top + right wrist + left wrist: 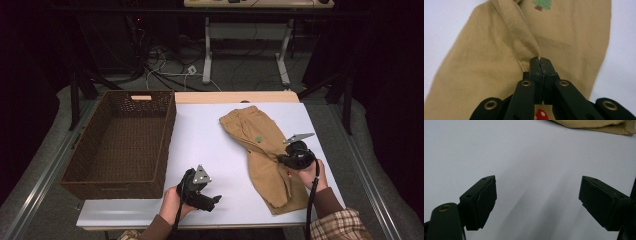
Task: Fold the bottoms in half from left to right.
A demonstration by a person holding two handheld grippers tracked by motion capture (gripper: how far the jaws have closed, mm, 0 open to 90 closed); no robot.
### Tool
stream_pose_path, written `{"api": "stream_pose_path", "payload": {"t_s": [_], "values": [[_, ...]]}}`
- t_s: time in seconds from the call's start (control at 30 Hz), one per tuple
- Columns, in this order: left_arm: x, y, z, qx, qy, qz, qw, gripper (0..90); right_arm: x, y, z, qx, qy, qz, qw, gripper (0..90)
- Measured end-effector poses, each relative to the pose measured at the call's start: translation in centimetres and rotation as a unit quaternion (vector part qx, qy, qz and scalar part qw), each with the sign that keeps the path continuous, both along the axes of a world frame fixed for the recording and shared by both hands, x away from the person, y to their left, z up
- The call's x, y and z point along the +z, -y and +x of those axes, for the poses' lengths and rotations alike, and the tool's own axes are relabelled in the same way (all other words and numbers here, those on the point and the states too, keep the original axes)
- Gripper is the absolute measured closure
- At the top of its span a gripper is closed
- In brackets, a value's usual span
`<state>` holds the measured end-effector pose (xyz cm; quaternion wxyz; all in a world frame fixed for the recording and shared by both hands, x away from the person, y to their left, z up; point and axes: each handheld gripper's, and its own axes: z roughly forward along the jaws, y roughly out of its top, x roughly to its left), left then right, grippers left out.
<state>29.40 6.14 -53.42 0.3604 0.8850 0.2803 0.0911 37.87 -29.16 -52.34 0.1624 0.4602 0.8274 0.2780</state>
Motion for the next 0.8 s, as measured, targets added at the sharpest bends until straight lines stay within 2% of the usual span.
{"api": "stream_pose_path", "payload": {"t_s": [0.07,0.2,0.27,0.3,0.43,0.57,0.7,0.8], "values": [[0.0,-0.1,0.1,0.002,0.001,0.002,1.0000,14.7,0.0,0.1,0.0,-0.003,-0.002,-0.014,0.9999,89.8],[0.0,0.1,0.0,-0.001,0.001,0.002,1.0000,15.0,-0.7,-0.4,0.2,0.012,-0.007,-0.018,0.9997,85.7],[0.1,0.2,-0.1,-0.004,0.005,0.003,1.0000,15.0,-0.8,-0.5,0.4,0.021,-0.004,-0.010,0.9997,78.6],[0.1,0.2,-0.1,-0.004,0.006,0.002,1.0000,14.9,-0.6,-0.4,0.3,0.023,0.002,-0.005,0.9997,76.3],[0.1,0.0,0.0,-0.001,0.007,0.000,1.0000,14.9,0.3,-0.7,0.1,0.036,0.031,0.008,0.9988,57.5],[0.2,0.0,0.0,-0.002,0.009,0.000,1.0000,15.1,0.4,-1.7,-0.1,0.050,0.040,0.016,0.9978,44.8],[0.2,0.0,0.0,-0.001,0.010,0.001,1.0000,15.1,0.6,-2.9,-0.2,0.068,0.054,0.010,0.9961,40.7],[0.2,0.0,0.0,0.000,0.008,0.000,1.0000,15.2,0.6,-4.1,0.2,0.082,0.067,-0.009,0.9944,46.1]]}}
